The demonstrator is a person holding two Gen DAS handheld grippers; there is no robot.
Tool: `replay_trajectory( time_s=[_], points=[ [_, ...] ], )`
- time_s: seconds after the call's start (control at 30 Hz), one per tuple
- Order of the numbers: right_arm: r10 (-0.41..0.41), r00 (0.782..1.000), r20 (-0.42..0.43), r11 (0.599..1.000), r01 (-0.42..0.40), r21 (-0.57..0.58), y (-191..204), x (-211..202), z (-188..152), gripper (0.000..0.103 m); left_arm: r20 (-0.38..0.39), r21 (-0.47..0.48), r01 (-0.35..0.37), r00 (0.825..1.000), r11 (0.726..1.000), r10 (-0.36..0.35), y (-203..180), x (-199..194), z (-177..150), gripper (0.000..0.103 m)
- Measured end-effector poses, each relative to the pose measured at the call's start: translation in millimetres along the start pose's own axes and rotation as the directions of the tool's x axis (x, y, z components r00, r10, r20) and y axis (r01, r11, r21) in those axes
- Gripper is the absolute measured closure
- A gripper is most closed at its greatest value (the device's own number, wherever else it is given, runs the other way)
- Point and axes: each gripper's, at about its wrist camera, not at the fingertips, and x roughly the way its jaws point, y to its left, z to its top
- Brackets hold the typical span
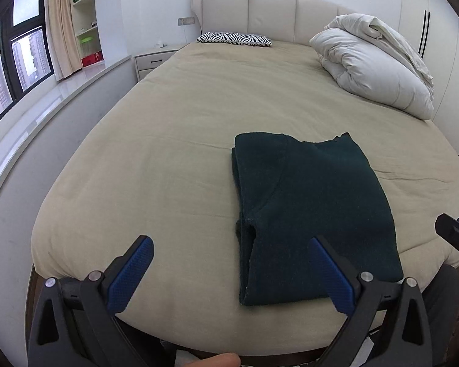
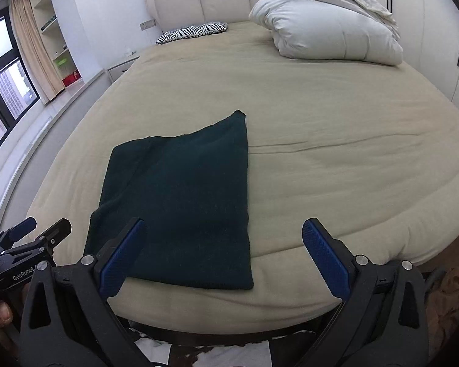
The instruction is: Fold small clothes
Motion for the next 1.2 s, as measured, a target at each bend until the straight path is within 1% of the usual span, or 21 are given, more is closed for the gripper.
replay_trajectory(
  time_s=[0.13,0.37,1.2],
  points=[
    [-0.019,1.0,0.004,0.999,0.02,-0.035,6,0,-2,0.0,0.004,0.004,0.003,1.0,1.0,-0.003,0,-2,-1,0.0],
    [-0.016,1.0,-0.009,0.998,0.015,-0.056,15,-5,-2,0.0,0.007,0.005,0.002,1.0,1.0,-0.002,2,-1,-2,0.0],
    [-0.014,1.0,-0.024,0.997,0.012,-0.071,26,1,0,0.0,0.008,0.006,0.006,1.0,1.0,-0.006,3,-2,-2,0.0]
  ],
)
